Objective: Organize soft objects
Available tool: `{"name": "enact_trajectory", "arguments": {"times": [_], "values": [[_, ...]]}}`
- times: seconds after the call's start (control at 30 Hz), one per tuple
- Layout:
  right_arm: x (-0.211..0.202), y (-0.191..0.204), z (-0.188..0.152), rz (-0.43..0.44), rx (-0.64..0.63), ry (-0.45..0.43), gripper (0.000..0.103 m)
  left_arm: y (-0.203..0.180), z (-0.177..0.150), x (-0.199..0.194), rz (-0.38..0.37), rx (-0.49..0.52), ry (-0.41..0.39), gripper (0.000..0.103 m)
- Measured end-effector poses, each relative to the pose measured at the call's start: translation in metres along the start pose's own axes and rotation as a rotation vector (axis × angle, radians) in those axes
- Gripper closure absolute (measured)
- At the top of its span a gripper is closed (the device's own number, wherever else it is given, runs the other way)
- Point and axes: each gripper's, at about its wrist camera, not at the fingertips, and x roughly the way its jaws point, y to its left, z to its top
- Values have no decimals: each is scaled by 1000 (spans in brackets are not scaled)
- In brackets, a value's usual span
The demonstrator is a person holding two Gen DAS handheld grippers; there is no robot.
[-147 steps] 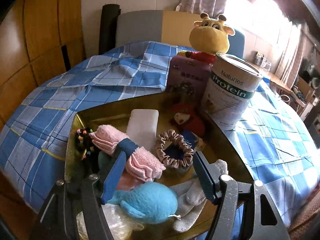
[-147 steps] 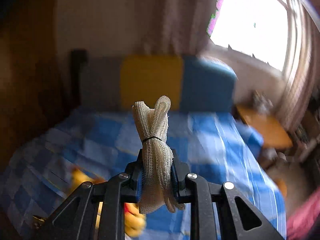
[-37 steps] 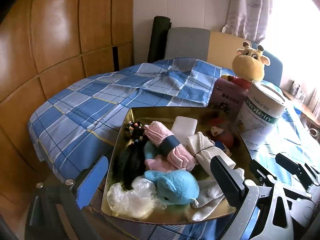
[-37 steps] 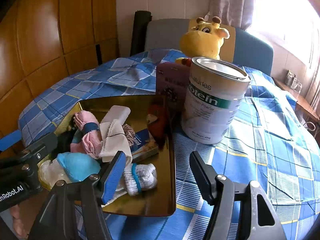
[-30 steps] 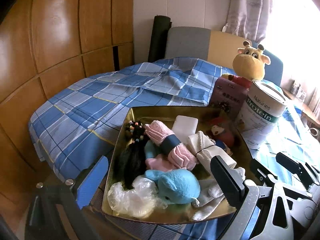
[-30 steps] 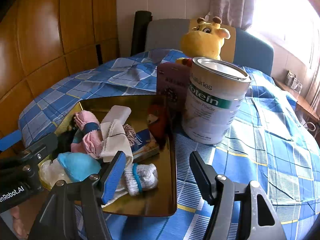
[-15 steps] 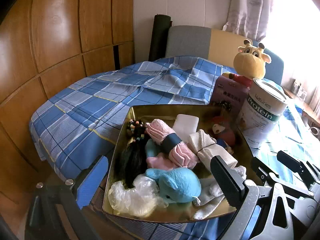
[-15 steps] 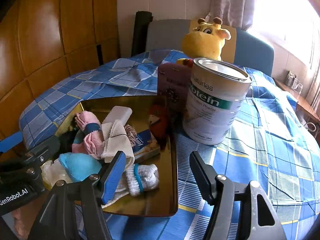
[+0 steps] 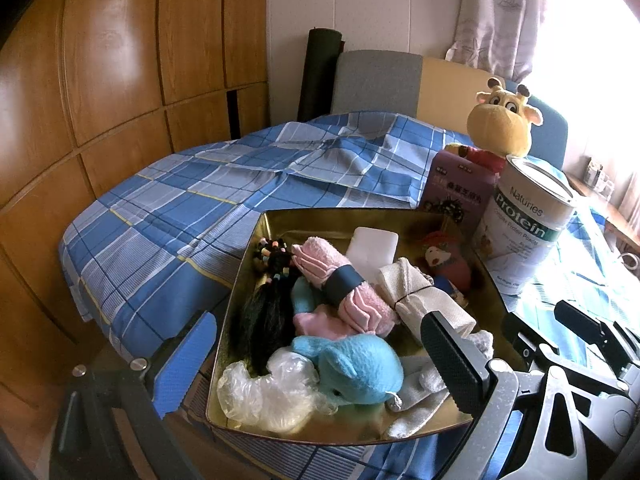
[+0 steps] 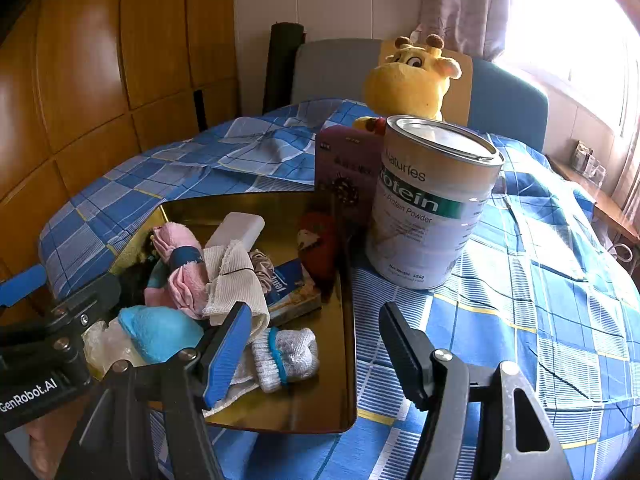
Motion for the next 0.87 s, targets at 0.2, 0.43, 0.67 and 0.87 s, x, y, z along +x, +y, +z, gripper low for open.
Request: {"name": "enact_trajectory", "arguments": {"times": [0.2, 0.43, 0.67, 0.87], "values": [[0, 0, 0, 1, 0, 0, 36, 2, -1, 1, 3, 3, 2, 0], [1, 0, -1, 1, 0, 5, 36, 0, -2, 1, 2, 4, 7, 0], [2, 0, -2, 0, 3, 8, 36, -2, -4, -1, 9, 19, -19, 1], [2, -1, -3, -2, 9, 6, 36, -2, -2, -3, -15, 20, -22, 2]]}}
